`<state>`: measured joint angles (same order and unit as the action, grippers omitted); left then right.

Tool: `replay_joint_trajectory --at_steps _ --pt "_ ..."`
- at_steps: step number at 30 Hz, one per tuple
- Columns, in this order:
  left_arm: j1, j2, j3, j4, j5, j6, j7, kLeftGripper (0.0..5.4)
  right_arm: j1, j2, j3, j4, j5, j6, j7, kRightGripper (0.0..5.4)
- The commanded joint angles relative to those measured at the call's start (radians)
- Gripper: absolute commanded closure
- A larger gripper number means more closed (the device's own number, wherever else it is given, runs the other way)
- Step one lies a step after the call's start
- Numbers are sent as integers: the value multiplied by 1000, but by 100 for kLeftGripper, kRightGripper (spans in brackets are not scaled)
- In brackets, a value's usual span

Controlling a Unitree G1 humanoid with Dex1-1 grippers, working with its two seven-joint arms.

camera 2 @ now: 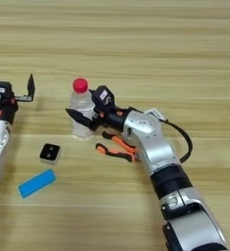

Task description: Move the objects on the table

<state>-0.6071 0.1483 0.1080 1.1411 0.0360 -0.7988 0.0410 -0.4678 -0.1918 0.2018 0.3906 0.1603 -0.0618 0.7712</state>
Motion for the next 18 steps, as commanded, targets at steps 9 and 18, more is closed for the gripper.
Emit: replay_joint_trajectory --at_steps 9,18 --pt "-20 3 -5 4 13 1 7 0 -5 -4 -5 -21 -1 0 16 209" --pt "-21 5 -5 7 13 2 6 0 42 -9 3 -181 32 32 61 212"
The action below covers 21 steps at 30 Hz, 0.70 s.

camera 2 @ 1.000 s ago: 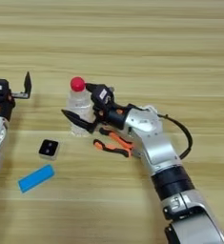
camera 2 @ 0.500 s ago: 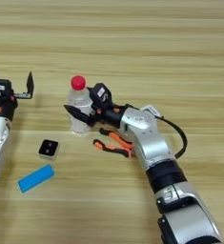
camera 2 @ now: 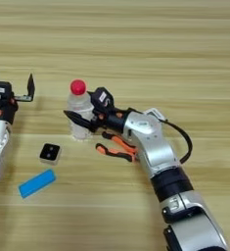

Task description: Move the objects on the table

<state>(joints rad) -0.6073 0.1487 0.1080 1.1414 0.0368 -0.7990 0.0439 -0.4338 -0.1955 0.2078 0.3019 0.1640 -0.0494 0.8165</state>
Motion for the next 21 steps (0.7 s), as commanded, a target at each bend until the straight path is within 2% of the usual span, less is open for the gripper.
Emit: replay_joint_trajectory --at_steps 1,6,17,21 --pt "-21 5 -5 7 12 3 3 0 14 -7 -2 -111 32 24 20 212" --pt "-22 5 -4 9 12 4 2 0 60 -23 21 -205 61 27 88 212" --pt "-20 4 -4 5 11 2 2 0 132 -71 65 -259 90 -2 228 212" --pt "-21 4 -4 6 11 3 3 0 149 -99 61 -279 123 10 287 213"
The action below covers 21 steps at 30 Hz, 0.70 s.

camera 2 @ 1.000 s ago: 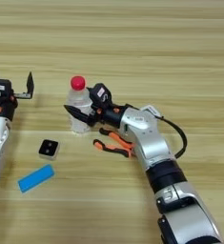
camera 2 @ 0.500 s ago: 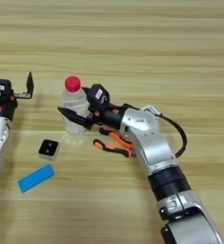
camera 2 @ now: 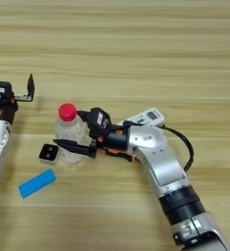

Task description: Move the objects on the table

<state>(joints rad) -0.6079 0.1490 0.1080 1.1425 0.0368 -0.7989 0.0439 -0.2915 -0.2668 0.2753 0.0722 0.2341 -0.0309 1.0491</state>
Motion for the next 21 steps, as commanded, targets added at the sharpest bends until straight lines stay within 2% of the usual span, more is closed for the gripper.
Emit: replay_joint_trajectory --at_steps 1,6,21 --pt "-20 4 -4 5 11 3 2 0 10 -35 -7 -56 60 -4 67 214" --pt "-22 4 -4 8 11 5 2 0 30 -59 0 -70 69 -5 105 214" --pt "-20 6 -3 8 10 3 0 0 61 -65 13 -13 47 -34 119 214"
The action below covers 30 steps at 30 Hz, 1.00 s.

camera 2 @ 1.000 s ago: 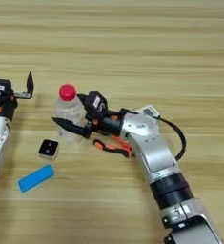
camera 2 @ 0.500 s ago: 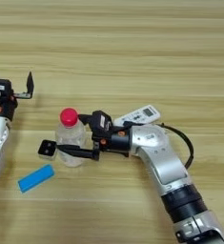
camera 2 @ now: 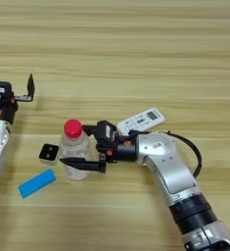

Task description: Move the objects on the table

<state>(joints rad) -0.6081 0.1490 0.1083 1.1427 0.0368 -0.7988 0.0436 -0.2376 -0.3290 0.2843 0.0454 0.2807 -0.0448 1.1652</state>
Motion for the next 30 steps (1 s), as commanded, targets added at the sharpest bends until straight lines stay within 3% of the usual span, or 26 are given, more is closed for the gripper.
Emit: replay_joint_trajectory --at_steps 1,9,17,27,30 --pt "-20 6 -3 7 10 3 0 0 10 -3 6 17 -2 -23 3 214" --pt "-19 6 -3 8 10 2 1 0 17 -10 18 29 -10 -42 9 214" --pt "-20 6 -3 9 10 2 1 0 14 -9 19 38 -10 -52 1 104" --pt "-20 6 -3 10 10 2 2 0 9 -9 20 44 -9 -59 -3 6" --pt "-20 7 -3 10 11 2 2 0 8 -7 19 44 -9 -61 -5 2"
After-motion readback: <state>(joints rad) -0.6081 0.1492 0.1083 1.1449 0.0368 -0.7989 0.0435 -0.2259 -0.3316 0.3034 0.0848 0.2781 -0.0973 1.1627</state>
